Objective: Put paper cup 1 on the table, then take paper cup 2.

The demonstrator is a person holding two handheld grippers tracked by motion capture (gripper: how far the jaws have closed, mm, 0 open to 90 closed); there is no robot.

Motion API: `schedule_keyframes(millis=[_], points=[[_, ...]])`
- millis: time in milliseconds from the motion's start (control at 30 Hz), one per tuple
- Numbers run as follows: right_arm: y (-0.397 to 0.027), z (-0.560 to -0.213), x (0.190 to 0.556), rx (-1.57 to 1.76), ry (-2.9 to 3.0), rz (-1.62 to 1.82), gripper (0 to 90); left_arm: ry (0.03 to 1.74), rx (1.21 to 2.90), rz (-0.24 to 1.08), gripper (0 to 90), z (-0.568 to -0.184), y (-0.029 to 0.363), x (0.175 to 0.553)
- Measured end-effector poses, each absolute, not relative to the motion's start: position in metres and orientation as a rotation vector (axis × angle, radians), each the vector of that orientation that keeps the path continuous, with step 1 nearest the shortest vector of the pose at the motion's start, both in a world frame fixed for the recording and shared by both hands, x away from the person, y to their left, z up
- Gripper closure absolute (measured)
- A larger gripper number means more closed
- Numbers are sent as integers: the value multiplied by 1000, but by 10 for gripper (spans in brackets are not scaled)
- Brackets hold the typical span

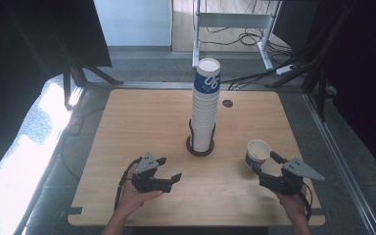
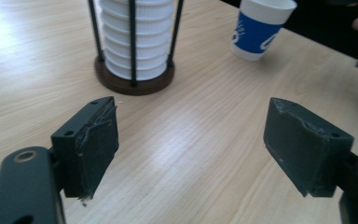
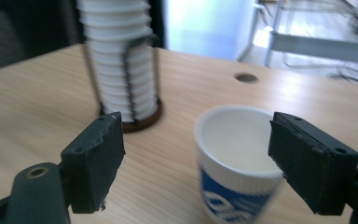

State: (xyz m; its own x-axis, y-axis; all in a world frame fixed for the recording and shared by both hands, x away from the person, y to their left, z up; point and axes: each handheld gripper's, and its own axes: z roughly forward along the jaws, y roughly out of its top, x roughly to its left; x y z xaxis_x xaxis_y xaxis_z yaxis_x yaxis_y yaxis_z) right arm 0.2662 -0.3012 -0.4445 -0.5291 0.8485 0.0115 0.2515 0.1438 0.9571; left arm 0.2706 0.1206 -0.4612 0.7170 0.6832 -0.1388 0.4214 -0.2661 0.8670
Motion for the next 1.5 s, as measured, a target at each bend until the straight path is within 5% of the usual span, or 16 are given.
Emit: schedule_keyframes(millis=[633, 1500], points=[[-266, -435, 263, 908, 2002, 1576, 228, 913, 1834, 330, 145, -451, 124, 283], [-266, -435, 264, 886, 2021, 1585, 192, 839, 1794, 392, 119, -393, 89, 363]])
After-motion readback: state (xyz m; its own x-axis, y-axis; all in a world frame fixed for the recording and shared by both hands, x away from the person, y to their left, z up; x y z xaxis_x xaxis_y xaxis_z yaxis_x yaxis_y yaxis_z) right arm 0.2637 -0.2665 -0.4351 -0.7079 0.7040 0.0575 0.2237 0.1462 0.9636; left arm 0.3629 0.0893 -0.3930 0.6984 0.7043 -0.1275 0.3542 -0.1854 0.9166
